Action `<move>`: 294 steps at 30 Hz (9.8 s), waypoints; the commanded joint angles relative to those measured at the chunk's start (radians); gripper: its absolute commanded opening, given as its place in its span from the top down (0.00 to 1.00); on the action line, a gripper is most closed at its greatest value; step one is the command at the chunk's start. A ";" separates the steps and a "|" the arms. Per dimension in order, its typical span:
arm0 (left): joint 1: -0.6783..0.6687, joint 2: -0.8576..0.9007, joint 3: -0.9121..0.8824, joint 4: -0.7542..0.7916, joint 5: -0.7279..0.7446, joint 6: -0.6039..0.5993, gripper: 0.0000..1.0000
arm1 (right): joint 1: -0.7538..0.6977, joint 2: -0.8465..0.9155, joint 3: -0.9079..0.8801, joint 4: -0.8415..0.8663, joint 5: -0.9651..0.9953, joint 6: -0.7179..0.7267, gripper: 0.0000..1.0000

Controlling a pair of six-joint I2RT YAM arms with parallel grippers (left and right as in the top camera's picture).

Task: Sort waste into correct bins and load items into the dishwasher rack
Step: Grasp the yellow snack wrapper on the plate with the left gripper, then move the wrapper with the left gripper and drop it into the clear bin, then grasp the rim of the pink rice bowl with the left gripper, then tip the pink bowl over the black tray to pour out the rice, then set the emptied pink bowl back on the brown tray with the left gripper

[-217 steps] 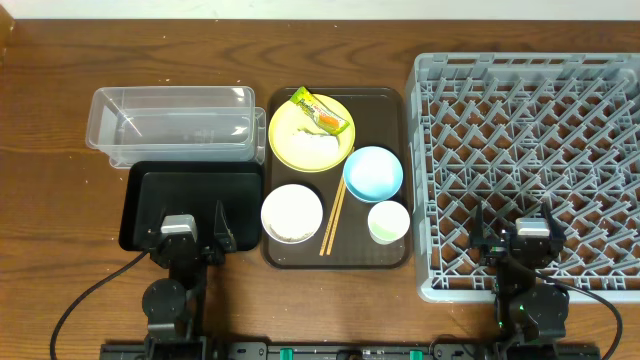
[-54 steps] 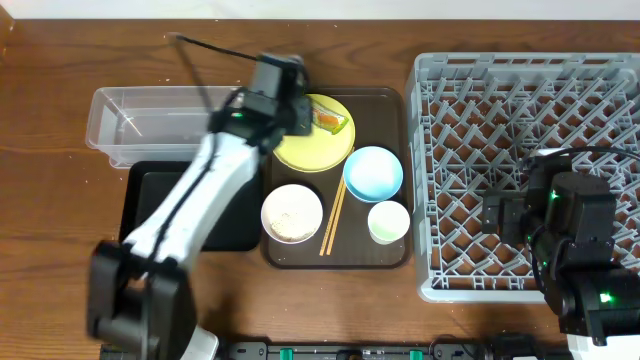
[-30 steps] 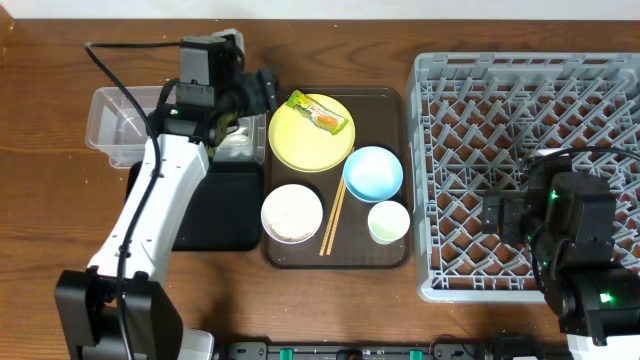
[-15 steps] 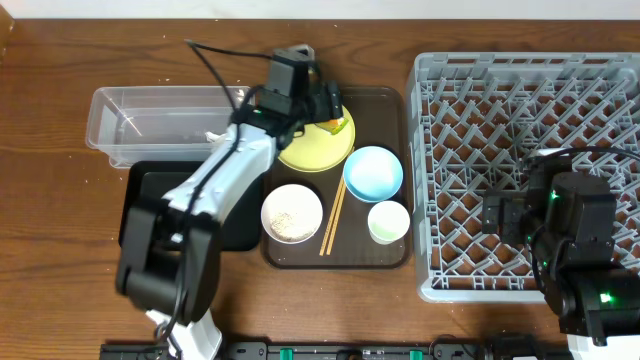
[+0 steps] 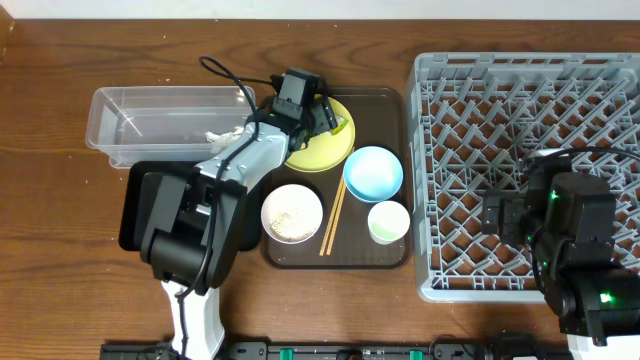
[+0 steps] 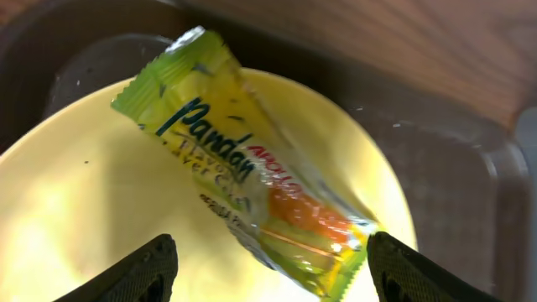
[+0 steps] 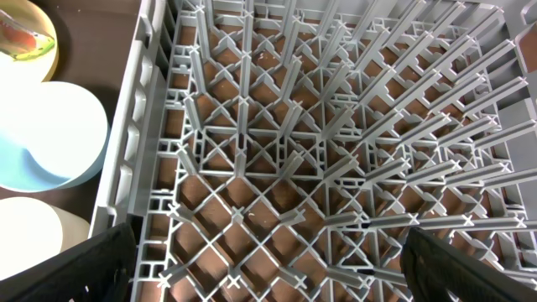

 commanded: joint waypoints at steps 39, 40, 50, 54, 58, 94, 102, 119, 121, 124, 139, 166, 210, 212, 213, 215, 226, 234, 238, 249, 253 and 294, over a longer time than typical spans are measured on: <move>0.018 -0.192 0.011 -0.129 -0.076 0.108 0.94 | -0.008 -0.002 0.022 -0.005 -0.004 0.003 0.01; 0.027 -0.219 0.011 -0.144 -0.076 0.108 0.94 | -0.008 -0.002 0.022 -0.005 -0.004 0.003 0.01; 0.219 -0.420 0.011 -0.305 -0.194 0.107 0.94 | -0.008 -0.002 0.022 -0.005 -0.004 0.003 0.01; 0.293 -0.420 0.011 -0.356 -0.206 0.103 0.94 | -0.008 -0.002 0.022 -0.005 -0.004 0.003 0.01; 0.323 -0.412 0.011 -0.371 -0.206 0.104 0.65 | -0.008 -0.002 0.022 -0.005 -0.004 0.003 0.01; -0.293 -0.255 -0.029 -0.816 -0.093 0.254 0.46 | -0.008 -0.002 0.022 -0.009 -0.005 0.003 0.01; -0.328 -0.132 -0.031 -0.814 -0.089 0.211 0.58 | -0.008 -0.002 0.022 -0.009 -0.005 0.003 0.01; -0.330 -0.156 -0.030 -0.824 -0.100 0.212 0.94 | -0.008 -0.002 0.022 -0.015 -0.004 0.003 0.01; -0.327 -0.198 -0.030 -0.824 -0.100 0.217 0.94 | -0.008 -0.002 0.022 -0.016 -0.005 0.003 0.01; -0.316 -0.271 -0.030 -0.835 -0.100 0.220 0.94 | -0.008 -0.002 0.022 -0.016 -0.004 0.003 0.01; 0.134 -0.551 -0.034 -0.908 0.559 0.636 0.94 | -0.008 -0.002 0.022 -0.017 -0.004 0.003 0.01; 0.924 -0.539 -0.426 -0.969 1.329 1.027 0.94 | -0.008 -0.002 0.022 -0.018 -0.004 0.003 0.01; 0.949 -0.539 -0.427 -0.739 1.308 0.884 0.94 | -0.008 -0.002 0.022 -0.052 -0.004 0.003 0.01; 0.949 -0.539 -0.427 -0.742 1.313 0.863 0.94 | -0.008 -0.002 0.022 -0.053 -0.004 0.003 0.01; 0.949 -0.539 -0.427 -0.750 1.337 0.863 0.94 | -0.008 -0.002 0.022 -0.053 -0.004 0.003 0.01; 0.949 -0.539 -0.427 -0.758 1.432 0.892 0.94 | -0.008 -0.002 0.022 -0.053 -0.004 0.003 0.01; 0.949 -0.539 -0.427 -0.706 1.480 0.753 0.94 | -0.008 -0.002 0.022 -0.054 -0.004 0.003 0.01; 0.948 -0.541 -0.420 -0.658 1.471 0.729 0.94 | -0.008 -0.002 0.022 -0.055 -0.004 0.003 0.01; 0.927 -0.560 -0.420 -0.677 1.473 0.731 0.94 | -0.008 -0.002 0.022 -0.055 -0.004 0.003 0.01; 0.498 -0.761 -0.414 -0.615 0.949 0.571 0.94 | -0.008 -0.002 0.022 -0.053 -0.004 0.003 0.01; 0.279 -0.769 -0.414 -0.515 0.754 0.499 0.94 | -0.008 -0.002 0.022 -0.053 -0.004 0.003 0.01; -0.218 -0.610 -0.315 -0.344 0.340 0.415 0.43 | -0.008 -0.002 0.022 -0.054 -0.004 0.003 0.01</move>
